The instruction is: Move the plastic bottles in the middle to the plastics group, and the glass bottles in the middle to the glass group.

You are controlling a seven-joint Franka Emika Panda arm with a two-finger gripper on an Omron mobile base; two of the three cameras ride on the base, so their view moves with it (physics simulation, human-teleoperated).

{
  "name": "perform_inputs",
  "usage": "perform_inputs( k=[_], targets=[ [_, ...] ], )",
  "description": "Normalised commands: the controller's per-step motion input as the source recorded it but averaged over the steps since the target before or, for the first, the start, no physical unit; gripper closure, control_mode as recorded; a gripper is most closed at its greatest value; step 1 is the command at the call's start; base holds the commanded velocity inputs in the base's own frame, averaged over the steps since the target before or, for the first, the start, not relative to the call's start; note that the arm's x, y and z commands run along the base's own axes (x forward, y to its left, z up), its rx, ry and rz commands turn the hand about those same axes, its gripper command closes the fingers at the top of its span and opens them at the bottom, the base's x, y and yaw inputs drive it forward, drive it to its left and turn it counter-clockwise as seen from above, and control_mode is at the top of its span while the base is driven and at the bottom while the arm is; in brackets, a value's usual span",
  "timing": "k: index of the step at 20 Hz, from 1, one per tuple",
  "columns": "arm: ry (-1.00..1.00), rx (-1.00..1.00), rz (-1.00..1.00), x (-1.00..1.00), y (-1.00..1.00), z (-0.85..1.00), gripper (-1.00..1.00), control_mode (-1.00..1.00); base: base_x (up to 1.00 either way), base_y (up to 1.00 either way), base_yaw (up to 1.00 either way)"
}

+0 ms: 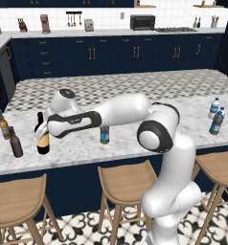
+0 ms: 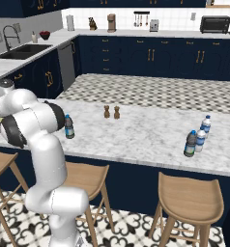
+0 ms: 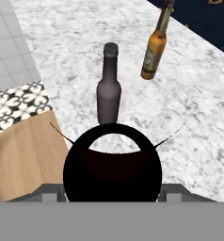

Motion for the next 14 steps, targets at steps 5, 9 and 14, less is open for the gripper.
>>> perform_inputs(
  k=[5, 9, 14],
  targets=[
    [0.01, 0.00, 0.00, 0.26, 0.07, 0.00, 1.00, -1.00, 0.00, 0.00, 0.00],
    [0.03, 0.00, 0.01, 0.05, 0.11, -0.01, 1.00, -1.00, 0.00, 0.00, 0.00],
    [0.00, 0.00, 0.03, 0.13, 0.23, -0.05, 1.00, -1.00, 0.00, 0.00, 0.00]
  ],
)
